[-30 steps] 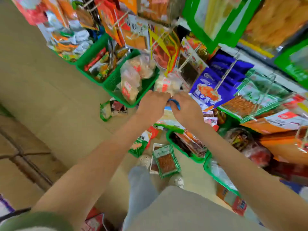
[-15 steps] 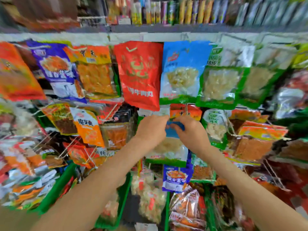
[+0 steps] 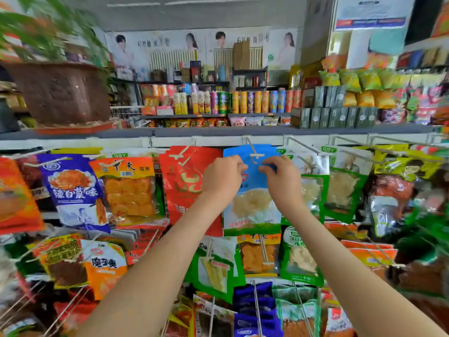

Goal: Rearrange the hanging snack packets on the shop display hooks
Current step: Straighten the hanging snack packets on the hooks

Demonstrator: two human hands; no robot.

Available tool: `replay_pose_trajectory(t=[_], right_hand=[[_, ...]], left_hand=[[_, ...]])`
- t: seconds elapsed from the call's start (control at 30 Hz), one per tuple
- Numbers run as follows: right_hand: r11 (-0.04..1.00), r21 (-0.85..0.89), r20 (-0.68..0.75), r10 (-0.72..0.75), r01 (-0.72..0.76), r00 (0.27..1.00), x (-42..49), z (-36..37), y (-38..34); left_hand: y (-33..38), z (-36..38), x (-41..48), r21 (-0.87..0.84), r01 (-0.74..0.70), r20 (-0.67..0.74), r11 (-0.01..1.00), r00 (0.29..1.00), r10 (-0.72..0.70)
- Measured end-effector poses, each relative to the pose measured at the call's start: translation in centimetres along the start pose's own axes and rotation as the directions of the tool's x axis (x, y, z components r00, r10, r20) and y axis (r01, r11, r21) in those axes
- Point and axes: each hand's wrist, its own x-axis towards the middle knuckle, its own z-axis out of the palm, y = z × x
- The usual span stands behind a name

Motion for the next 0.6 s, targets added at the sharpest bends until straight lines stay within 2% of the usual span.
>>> replay_pose_trajectory(t=[0.27,0.43,0.6], right_hand=[[0.992,0.068,-0.062,-0.103,0.107,0.993,0.5,0.1,-1.0],[0.998,0.059,0.051,-0.024,0.021,0.998,1.9,0.0,-1.2],[0.997,0.038,0.092,0.059,-0.063,0.994,2.4,0.4,-0.8]], left_hand=[[-1.3,-0.6,0.1,-0.056,-0.033,-0.127,0.998,0.992,0.026],[-1.3,-0.6,0.4,-0.090,-0.033,-0.144,0.995,0.989,0.020],[-2.0,0.7,1.2,-0.060,-0.015,-0.124,0.998,0.992,0.008]])
